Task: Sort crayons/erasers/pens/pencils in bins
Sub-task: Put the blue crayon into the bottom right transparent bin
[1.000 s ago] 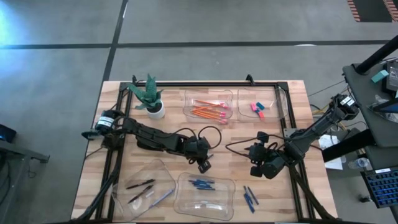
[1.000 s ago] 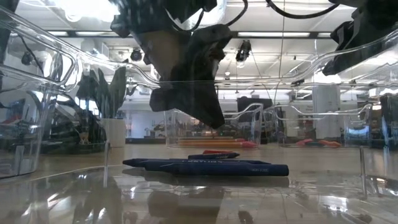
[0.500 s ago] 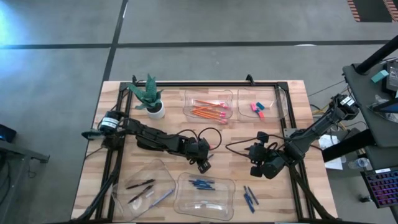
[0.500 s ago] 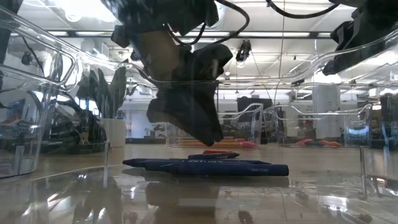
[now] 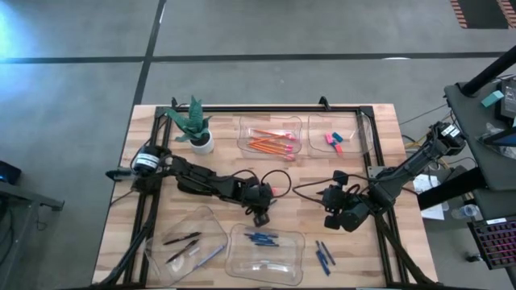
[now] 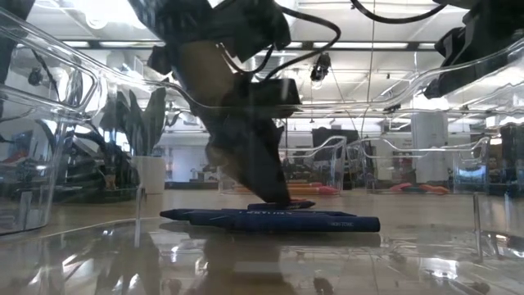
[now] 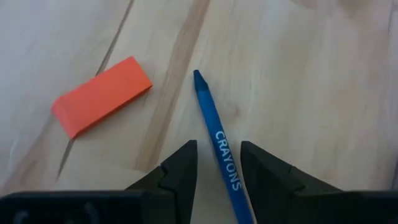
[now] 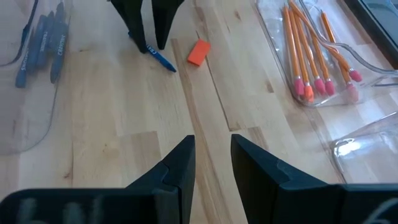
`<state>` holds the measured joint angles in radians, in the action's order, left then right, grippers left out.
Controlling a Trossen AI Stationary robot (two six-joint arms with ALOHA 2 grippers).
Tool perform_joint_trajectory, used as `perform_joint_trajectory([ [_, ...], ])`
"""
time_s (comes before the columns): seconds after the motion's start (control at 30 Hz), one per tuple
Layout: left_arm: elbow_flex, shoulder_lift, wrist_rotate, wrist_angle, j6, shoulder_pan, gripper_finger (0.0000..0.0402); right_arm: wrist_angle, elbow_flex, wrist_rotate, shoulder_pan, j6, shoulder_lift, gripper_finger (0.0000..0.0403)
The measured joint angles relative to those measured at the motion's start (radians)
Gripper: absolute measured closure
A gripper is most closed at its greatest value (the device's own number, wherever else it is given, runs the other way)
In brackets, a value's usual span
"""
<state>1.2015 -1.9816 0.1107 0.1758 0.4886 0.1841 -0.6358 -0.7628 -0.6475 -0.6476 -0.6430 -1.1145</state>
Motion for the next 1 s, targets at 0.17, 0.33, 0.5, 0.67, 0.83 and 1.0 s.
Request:
perform_joint_trajectory([
  [0.17, -0.011, 0.0, 0.029, 0.011, -0.035, 0.0, 0.0297, 0.001, 0.0, 0.0, 0.0, 0.0, 0.0, 0.0307],
  [0.33, -0.018, 0.001, 0.03, 0.035, -0.035, -0.002, 0.0344, 0.007, 0.0, 0.0, 0.0, 0.0, 0.0, 0.0307],
  [0.5, -0.021, 0.002, 0.03, 0.04, -0.032, -0.002, 0.0392, 0.011, 0.0, 0.0, 0.0, 0.0, 0.0, 0.0307],
  [0.67, -0.019, 0.014, 0.028, 0.034, -0.051, -0.002, 0.039, 0.015, 0.0, 0.0, 0.0, 0.0, 0.0, 0.0307],
  [0.83, -0.018, 0.065, 0.021, 0.051, -0.082, -0.002, 0.039, 0.019, 0.0, 0.0, 0.0, 0.0, 0.0, 0.0307],
  [1.0, -0.022, 0.159, 0.022, 0.036, -0.085, -0.002, 0.0391, 0.025, 0.0, 0.0, 0.0, 0.0, 0.0, 0.0307],
])
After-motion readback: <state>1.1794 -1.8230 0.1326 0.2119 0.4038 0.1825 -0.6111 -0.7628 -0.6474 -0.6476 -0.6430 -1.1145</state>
